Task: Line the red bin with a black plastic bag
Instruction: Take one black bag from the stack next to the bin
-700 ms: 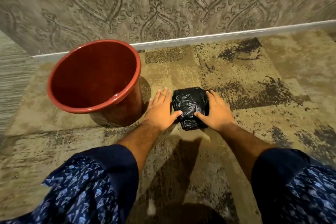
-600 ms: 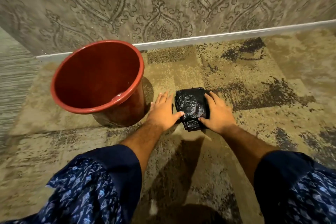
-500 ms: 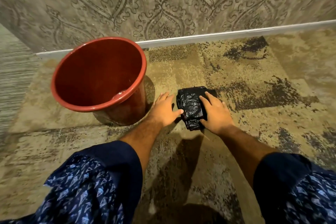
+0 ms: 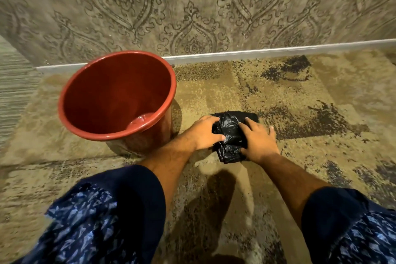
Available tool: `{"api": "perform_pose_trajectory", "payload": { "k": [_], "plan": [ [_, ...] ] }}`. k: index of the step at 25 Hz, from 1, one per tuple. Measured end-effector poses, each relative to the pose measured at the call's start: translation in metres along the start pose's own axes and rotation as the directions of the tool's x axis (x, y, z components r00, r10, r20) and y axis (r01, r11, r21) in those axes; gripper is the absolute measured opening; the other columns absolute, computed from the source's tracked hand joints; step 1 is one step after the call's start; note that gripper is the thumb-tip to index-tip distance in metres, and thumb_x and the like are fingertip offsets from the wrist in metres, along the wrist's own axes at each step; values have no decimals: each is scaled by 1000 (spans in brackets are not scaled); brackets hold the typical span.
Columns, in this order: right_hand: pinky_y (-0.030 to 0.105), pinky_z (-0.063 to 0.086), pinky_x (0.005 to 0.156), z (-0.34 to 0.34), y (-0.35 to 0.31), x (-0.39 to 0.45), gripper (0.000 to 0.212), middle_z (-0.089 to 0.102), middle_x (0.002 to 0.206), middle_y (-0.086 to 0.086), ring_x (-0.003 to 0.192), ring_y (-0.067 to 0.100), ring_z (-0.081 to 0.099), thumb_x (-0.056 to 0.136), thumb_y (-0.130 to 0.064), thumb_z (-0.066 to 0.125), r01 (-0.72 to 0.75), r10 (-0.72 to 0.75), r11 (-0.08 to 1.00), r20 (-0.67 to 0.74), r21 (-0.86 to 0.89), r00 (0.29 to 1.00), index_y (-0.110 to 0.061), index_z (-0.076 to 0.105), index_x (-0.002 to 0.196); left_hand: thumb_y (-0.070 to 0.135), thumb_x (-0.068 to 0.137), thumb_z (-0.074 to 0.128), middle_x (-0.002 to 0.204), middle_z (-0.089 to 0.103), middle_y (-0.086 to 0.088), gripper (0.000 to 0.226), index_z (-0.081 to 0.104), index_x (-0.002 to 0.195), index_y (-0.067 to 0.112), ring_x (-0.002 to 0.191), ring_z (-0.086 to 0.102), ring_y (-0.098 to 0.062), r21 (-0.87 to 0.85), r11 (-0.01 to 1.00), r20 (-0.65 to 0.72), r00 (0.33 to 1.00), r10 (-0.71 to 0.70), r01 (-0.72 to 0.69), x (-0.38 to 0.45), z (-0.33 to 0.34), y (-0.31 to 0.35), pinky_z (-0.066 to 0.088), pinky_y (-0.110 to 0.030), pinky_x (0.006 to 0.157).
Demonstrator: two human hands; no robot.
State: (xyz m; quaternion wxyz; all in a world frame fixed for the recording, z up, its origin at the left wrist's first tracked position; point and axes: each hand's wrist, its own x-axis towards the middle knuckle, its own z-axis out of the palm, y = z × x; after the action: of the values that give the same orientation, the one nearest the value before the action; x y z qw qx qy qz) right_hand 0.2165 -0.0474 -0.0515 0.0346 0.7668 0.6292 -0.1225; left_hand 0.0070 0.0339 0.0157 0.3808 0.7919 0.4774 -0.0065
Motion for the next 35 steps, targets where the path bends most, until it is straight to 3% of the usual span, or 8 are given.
{"api": "perform_pose_trajectory", "payload": {
  "k": [5,13,16,20,24,27,32,35],
  "plan": [
    [67,14,129,4,1,6,66,46,167,-2,151,25,43,98,-24,68,4,-4,996,-1,-93,1000,-30,45,159,38,92,77,164,42,-8,84,38,161,13,148,47,-29,361,911,95,979,180,-202,0,-37,37,44,-46,121],
    [65,4,130,-45,2,21,44,76,132,3,132,24,66,106,-10,49,-9,9,1000,-112,2,994,-27,61,145,32,88,83,175,21,-13,103,20,169,14,159,31,-32,-68,997,-5,1000,21,-21,-1,-31,6,32,-41,129],
    [62,38,121,-107,16,46,35,78,118,10,116,32,71,107,-14,50,-20,36,970,-62,244,997,-19,67,137,31,87,85,176,23,-11,106,19,169,21,158,35,-31,-284,958,-64,995,-70,49,11,-38,9,34,-38,125],
    [34,54,84,-163,27,58,34,83,98,-2,100,20,73,107,2,46,-42,86,440,4,897,996,-15,76,114,49,83,85,177,27,-4,112,18,170,25,159,33,-27,-555,830,-75,990,-119,58,22,-42,8,30,-33,118],
    [33,56,99,-165,28,49,45,81,124,11,110,23,75,99,3,48,-192,-61,74,197,979,979,-12,75,131,71,77,77,166,48,0,101,40,161,29,141,53,-19,-791,609,-54,985,-165,58,23,-45,9,41,-40,118],
    [36,69,78,-156,25,48,42,80,122,17,97,25,81,93,0,55,-296,-157,-27,288,955,945,-11,79,125,53,79,81,143,72,-7,71,67,140,20,132,67,-26,-934,353,29,997,-66,50,26,-49,15,49,-51,116],
    [43,58,92,-155,8,52,41,71,136,13,116,30,65,108,-37,58,-288,38,161,285,944,958,-11,66,138,13,91,75,109,85,-3,24,77,114,17,105,81,-23,-895,440,-183,958,-222,-69,26,-56,31,60,-44,98],
    [37,56,90,-160,-9,44,62,64,144,0,117,20,68,95,-65,66,-33,165,285,-15,958,986,-26,56,141,14,91,76,109,84,-5,25,73,116,17,103,80,-25,-894,440,-225,930,-292,-78,25,-62,37,63,-48,97]
  ]
}}
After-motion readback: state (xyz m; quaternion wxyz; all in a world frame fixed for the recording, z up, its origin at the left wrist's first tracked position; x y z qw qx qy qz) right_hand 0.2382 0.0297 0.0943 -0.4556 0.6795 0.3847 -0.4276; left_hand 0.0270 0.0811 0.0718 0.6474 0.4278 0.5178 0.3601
